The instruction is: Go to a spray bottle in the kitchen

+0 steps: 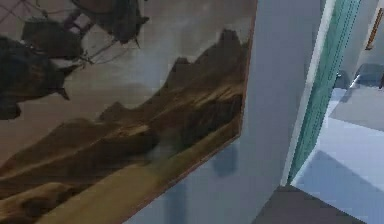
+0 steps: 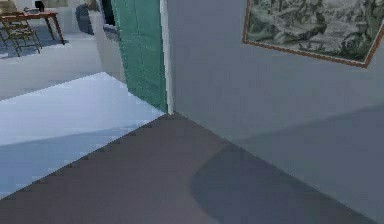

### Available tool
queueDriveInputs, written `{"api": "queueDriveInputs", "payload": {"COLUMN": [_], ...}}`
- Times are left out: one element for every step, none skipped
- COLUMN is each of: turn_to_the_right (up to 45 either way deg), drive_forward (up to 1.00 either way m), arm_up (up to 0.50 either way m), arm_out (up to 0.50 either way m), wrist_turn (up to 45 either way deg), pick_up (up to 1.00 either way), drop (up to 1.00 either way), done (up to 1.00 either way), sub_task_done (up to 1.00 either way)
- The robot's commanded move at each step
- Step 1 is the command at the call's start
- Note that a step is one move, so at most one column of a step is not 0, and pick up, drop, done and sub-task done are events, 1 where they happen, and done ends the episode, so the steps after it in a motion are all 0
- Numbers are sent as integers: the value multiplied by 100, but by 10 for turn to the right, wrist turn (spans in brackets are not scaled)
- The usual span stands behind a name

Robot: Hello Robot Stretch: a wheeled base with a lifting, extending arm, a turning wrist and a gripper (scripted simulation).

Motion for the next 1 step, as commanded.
{"api": "queueDriveInputs", "payload": {"turn_to_the_right": [450], "drive_forward": [0], "arm_up": [0], "arm_out": [0], "wrist_turn": [0], "pick_up": [0], "drop": [0], "done": [0], "sub_task_done": [0]}}
